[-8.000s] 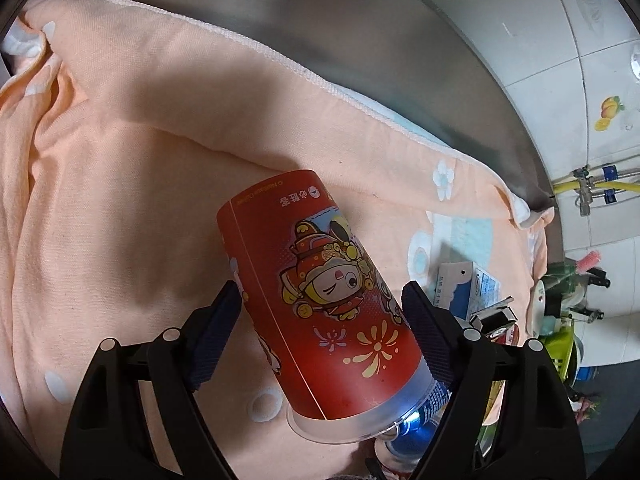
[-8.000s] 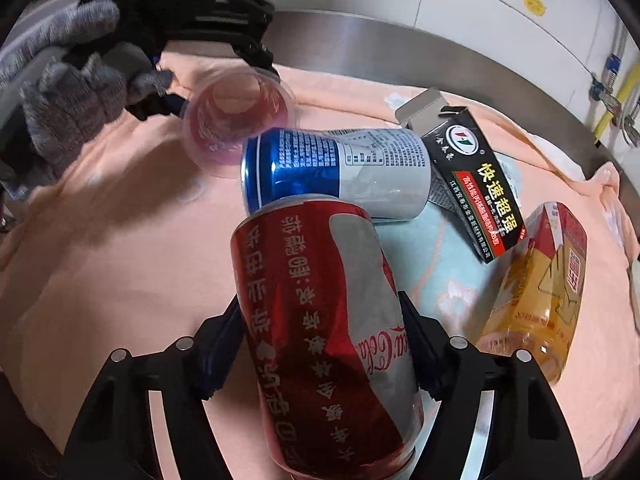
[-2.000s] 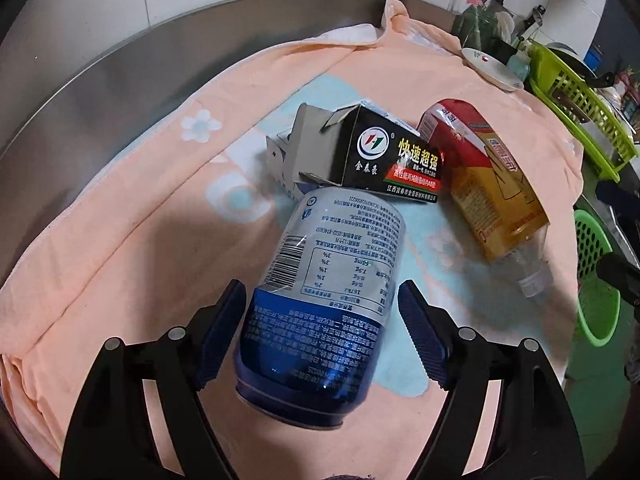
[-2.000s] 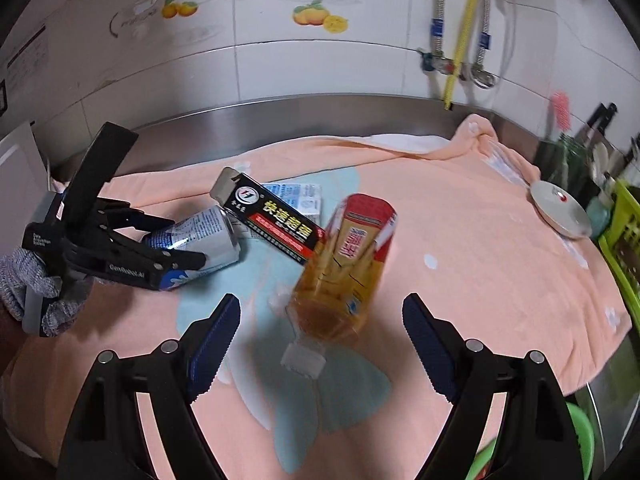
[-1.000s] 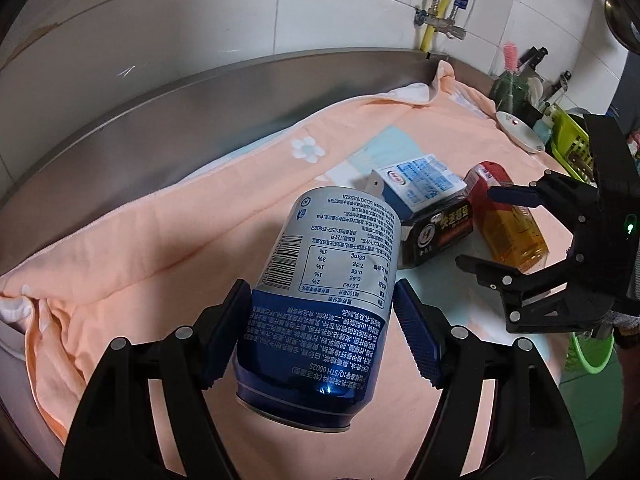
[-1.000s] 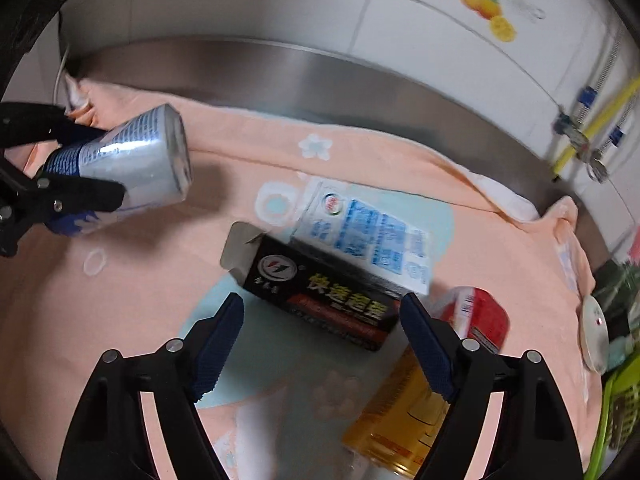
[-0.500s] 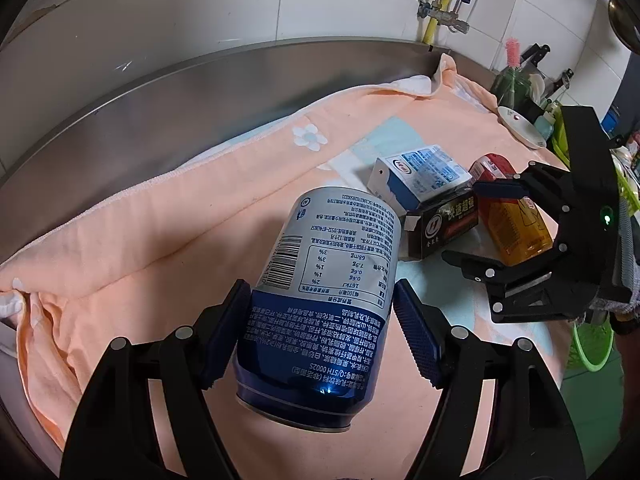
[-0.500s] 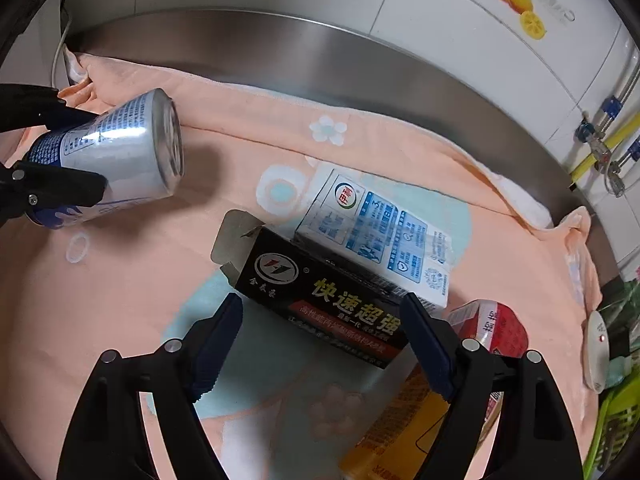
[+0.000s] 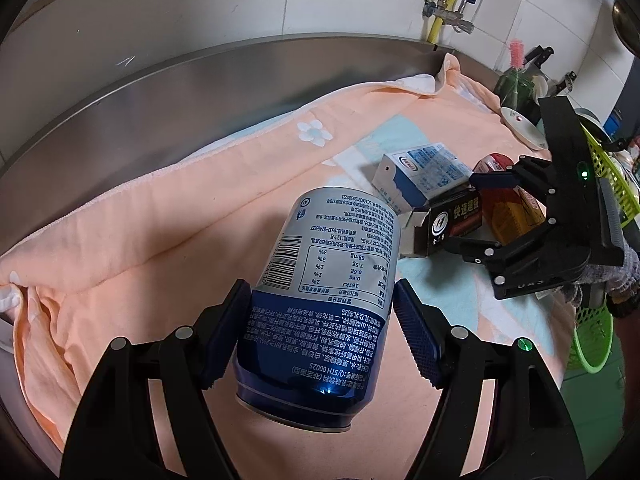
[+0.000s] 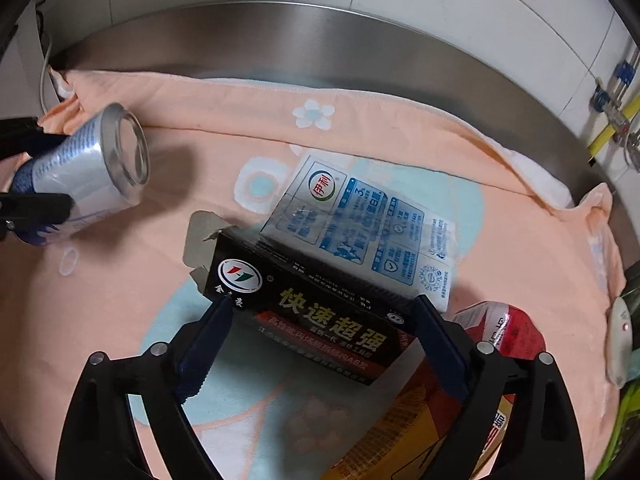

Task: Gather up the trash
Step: 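Grasp the black box with red stripe using the right gripper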

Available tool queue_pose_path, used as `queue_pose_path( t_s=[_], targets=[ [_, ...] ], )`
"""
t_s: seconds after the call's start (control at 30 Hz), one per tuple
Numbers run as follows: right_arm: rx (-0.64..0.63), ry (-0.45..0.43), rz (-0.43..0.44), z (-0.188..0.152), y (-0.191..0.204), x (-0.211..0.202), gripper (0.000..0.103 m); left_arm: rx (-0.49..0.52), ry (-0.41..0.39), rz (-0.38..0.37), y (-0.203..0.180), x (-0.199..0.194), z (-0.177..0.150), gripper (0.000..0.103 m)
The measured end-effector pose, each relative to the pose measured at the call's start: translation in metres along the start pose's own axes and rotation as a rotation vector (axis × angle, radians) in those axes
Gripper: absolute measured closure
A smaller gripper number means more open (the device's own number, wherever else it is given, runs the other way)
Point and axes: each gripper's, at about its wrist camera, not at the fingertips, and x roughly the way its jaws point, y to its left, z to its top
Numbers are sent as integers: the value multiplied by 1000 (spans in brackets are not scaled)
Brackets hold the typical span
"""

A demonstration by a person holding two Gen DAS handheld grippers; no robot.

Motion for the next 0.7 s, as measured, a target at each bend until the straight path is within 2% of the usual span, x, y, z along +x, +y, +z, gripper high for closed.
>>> queue_pose_path(
  t_s=[0.17,0.27,0.4,0.7],
  targets=[
    [-53,58,52,-4,5,8,15,-8,5,-3,2,4,0,31],
    [-116,90,33,-8,19,14,16,-15,6,-4,3,4,0,31],
    [-110,86,68,-4,21,12,16,-18,5,-6,4,4,-1,31],
    [-81,148,129,7,15,26,16,-30,6,-3,6,3,-1,31]
  ],
)
